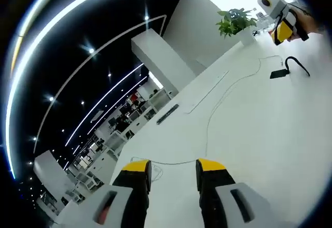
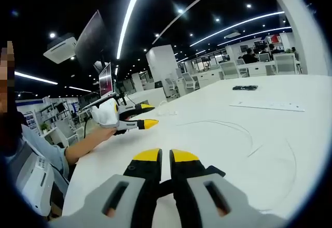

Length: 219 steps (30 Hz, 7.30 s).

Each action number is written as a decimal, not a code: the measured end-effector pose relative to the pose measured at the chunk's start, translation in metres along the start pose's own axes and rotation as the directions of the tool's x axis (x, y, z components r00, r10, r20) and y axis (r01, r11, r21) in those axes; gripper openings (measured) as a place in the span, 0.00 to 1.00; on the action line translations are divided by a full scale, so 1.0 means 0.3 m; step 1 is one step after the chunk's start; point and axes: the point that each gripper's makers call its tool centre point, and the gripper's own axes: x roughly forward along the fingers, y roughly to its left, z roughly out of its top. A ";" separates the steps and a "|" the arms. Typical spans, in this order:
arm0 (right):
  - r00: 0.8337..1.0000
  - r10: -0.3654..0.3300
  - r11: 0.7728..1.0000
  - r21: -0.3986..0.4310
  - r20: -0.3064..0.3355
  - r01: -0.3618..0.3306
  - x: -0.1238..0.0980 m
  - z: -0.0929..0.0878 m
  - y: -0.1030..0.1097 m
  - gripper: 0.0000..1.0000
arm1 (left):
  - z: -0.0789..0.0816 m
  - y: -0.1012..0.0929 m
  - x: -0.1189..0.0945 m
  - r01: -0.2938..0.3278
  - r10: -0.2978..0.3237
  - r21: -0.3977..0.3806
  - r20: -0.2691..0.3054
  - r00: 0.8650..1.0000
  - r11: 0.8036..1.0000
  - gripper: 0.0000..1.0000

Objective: Peel open the Velcro strap on the desktop, arrange the wired earphones neatly onto it, and close the Velcro strap to secure them.

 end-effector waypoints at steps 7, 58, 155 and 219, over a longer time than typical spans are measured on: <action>1.000 0.001 1.000 0.011 -0.002 -0.001 0.004 -0.003 0.000 0.08 | -0.001 0.008 0.013 -0.012 0.012 0.056 0.004 1.000 0.998 0.38; 1.000 0.020 0.997 0.070 0.002 -0.020 0.019 -0.022 0.024 0.08 | -0.063 0.019 0.051 -0.079 0.134 0.460 -0.088 0.987 0.884 0.23; 1.000 0.016 0.998 -0.061 0.015 -0.015 0.020 0.026 0.077 0.10 | 0.396 -0.327 -0.166 0.168 -0.201 0.129 0.308 0.930 0.977 0.06; 0.996 0.082 0.973 -0.218 0.027 -0.074 0.028 0.070 0.222 0.04 | 0.507 -0.453 -0.263 0.195 -0.337 0.342 0.427 0.839 0.919 0.06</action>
